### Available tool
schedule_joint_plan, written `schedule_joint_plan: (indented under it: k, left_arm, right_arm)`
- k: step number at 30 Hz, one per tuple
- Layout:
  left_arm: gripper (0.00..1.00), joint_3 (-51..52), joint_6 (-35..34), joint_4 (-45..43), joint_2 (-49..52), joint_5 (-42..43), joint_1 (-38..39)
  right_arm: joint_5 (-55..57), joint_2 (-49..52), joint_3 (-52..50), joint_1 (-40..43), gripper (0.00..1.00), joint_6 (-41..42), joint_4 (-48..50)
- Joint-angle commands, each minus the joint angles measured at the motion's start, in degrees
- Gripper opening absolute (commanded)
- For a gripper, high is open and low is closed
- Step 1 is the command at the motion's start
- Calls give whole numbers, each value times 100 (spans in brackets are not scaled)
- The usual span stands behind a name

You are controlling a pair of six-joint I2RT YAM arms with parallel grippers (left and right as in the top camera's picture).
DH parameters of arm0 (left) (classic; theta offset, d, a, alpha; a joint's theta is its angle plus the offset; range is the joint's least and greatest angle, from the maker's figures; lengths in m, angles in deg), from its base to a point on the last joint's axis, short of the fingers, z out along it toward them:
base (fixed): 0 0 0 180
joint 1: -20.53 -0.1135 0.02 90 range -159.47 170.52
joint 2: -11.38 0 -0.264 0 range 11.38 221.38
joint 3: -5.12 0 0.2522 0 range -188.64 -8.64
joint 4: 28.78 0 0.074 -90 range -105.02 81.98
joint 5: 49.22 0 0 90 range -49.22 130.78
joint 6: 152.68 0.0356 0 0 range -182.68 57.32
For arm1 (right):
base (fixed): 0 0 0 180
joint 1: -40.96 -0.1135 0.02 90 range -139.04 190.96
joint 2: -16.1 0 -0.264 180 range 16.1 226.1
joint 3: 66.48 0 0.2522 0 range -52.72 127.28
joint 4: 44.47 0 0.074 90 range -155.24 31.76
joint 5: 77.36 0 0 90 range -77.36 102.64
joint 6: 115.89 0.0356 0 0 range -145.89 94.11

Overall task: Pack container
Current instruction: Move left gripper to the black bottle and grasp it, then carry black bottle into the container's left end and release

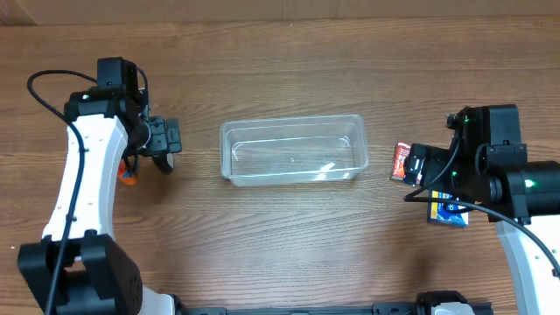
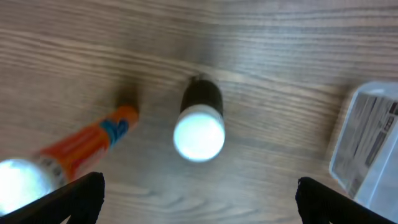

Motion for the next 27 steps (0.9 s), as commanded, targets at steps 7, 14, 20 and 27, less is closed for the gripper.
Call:
schedule_joint_plan:
  k: [7, 14, 20, 27]
  left_arm:
    - [96, -103, 153, -494, 907, 76, -35]
    - [37, -103, 151, -514, 992, 74, -33]
    - [7, -109, 149, -481, 990, 76, -28]
    - [4, -2205, -114, 1047, 581, 457, 588]
  right_arm:
    - [50, -20, 166, -22, 100, -59, 22]
    - [48, 2, 114, -22, 100, -59, 24]
    - [50, 7, 105, -22, 100, -59, 24]
    - [50, 7, 107, -22, 100, -59, 2]
